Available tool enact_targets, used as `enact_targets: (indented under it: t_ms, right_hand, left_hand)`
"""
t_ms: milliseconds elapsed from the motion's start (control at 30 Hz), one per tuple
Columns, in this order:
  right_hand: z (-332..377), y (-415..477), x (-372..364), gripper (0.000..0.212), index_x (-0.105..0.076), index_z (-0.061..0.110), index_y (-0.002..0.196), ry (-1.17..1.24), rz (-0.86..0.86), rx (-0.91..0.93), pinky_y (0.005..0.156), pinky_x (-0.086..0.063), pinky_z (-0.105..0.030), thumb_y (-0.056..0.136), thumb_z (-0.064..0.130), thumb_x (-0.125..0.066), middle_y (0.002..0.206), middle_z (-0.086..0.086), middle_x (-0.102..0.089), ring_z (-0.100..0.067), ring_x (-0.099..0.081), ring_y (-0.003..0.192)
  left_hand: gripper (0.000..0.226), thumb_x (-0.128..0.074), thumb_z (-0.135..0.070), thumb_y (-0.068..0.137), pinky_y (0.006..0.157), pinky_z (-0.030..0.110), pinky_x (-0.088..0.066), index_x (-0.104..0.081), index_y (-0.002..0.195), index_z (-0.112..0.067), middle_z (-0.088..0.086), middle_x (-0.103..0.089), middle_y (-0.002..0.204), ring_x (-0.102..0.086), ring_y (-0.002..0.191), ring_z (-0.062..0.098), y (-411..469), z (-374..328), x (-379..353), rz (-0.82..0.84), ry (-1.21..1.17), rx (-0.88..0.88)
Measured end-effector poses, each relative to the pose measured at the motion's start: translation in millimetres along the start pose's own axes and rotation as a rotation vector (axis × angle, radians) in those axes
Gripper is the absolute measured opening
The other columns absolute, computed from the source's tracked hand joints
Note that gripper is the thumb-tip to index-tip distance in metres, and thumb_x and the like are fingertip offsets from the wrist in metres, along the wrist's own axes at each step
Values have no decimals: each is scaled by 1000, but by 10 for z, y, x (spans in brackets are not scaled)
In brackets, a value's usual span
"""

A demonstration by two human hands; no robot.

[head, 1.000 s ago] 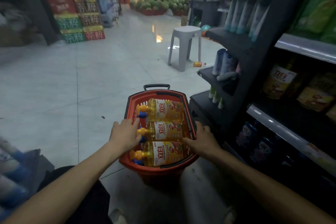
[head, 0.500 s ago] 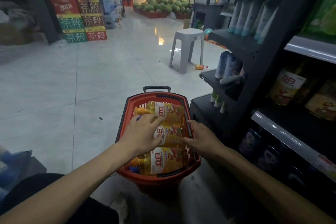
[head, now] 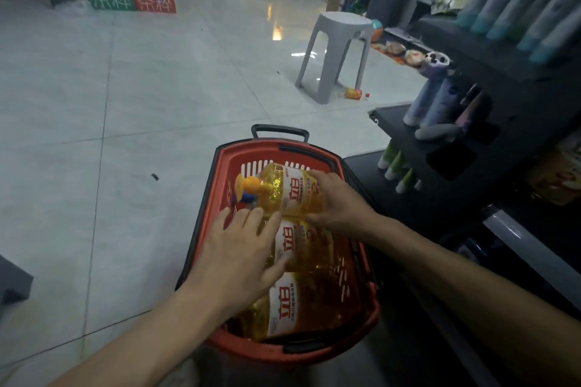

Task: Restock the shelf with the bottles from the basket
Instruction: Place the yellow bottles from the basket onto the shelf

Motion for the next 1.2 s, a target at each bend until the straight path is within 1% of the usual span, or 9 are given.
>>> enact_targets:
  t_ms: [67,200,367,467,700,800,867,1033,1200]
  right_hand:
    - [1,184,-47,107,-21,32,156,-49,14,13,111,-42,-47,72,49,-85,148,-2,-40,-21,-41,136]
    - [-45,469,-92,119,-13,30,159,-86,42,3,118,-34,-49,69,37,-90,159,-2,-27,-25,-29,148]
    - [-167,586,-24,131,-17,30,159,55,90,-55,112,-42,-44,55,26,-97,151,1,-45,-23,-43,139]
    - [-215,614,-36,134,-17,32,158,40,106,-67,113,-41,-44,53,30,-99,151,3,-46,-22,-43,140]
    - [-227,751,-179,134,-16,38,155,-31,194,-87,110,-44,-49,48,41,-97,143,3,-51,-25,-48,134]
    - [-213,820,-180,117,-32,33,148,-173,138,-33,109,-42,-49,49,50,-93,138,3,-49,-22,-45,129]
    - [-220,810,-161,90,-46,39,125,-245,122,1,103,-46,-46,49,58,-89,122,7,-47,-17,-44,117]
    - [-170,552,-156,66,-44,37,100,-158,-92,46,82,-51,-34,54,59,-85,99,13,-53,-10,-52,88]
    - [-74,88,-26,47,-50,34,101,-125,-354,87,81,-51,-33,70,50,-82,96,12,-57,-9,-51,87]
  left_hand:
    - [63,-42,-62,94,100,48,-54,-61,138,-22,1,-69,122,-66,115,23,32,-14,33,-40,-45,-22]
    - [62,-35,-56,96,104,45,-52,-58,143,-23,-2,-68,127,-64,120,20,100,-95,191,-88,-109,-31]
    - [49,-62,-47,93,97,37,-55,-63,137,-26,-8,-70,119,-67,110,14,133,-137,309,-128,-201,19]
    - [40,-63,-47,93,91,32,-54,-66,129,-29,-13,-68,113,-66,103,10,165,-134,402,-129,-255,60]
    - [53,-44,-56,103,110,30,-41,-37,152,-39,-19,-50,139,-50,126,5,190,-249,536,-90,-368,150]
    - [54,-45,-56,104,114,33,-40,-34,154,-39,-18,-48,140,-47,129,5,178,-274,478,-29,-367,137]
    - [52,-46,-54,104,112,34,-41,-36,152,-39,-17,-50,137,-48,128,6,165,-246,399,5,-355,136]
    - [40,-53,-51,100,93,33,-57,-55,139,-39,-18,-60,126,-60,112,5,127,-132,202,162,-531,210]
    - [31,-58,-51,98,88,33,-60,-65,126,-40,-20,-67,118,-65,101,0,86,-138,169,222,-659,228]
Point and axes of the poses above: each hand's wrist, its own y-axis towards the middle knuckle, its own x-axis out of the back of the hand, z = x × y, the point moved 5 cm from there along y, towards the middle knuckle
